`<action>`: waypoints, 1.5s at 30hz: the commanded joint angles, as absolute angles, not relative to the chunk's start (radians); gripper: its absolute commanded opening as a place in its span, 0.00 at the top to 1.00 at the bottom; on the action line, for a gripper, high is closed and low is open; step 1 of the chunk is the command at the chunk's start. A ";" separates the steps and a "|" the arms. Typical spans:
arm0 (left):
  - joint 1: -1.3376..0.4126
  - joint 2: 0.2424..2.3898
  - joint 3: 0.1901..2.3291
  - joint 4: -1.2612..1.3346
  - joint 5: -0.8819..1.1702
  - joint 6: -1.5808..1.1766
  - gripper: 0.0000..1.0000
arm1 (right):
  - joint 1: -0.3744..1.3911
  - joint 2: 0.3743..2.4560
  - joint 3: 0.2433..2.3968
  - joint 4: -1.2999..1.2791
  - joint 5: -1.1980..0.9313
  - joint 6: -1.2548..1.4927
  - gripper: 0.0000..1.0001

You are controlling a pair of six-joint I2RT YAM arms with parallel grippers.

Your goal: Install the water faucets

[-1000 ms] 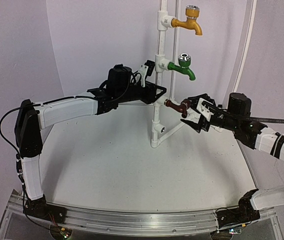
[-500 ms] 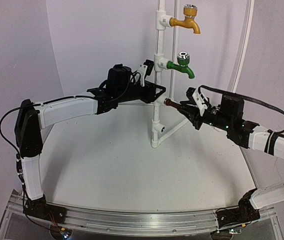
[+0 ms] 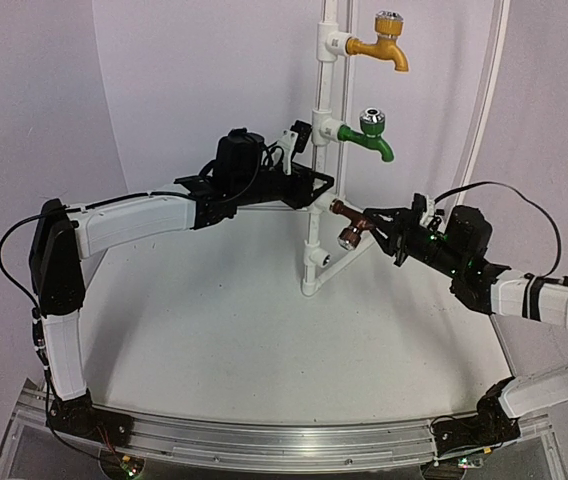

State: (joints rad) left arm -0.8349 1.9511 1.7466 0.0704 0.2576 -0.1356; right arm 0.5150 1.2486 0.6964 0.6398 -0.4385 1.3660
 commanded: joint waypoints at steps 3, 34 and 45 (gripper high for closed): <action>-0.830 1.943 1.733 -0.221 0.264 -0.138 1.00 | 0.510 1.177 0.689 0.766 -0.434 1.365 0.30; -0.830 1.933 1.728 -0.222 0.265 -0.140 1.00 | 0.704 1.221 0.860 0.354 -0.113 -1.415 0.36; -0.830 1.936 1.728 -0.222 0.272 -0.140 1.00 | 0.721 1.297 0.884 0.356 0.097 -0.413 0.91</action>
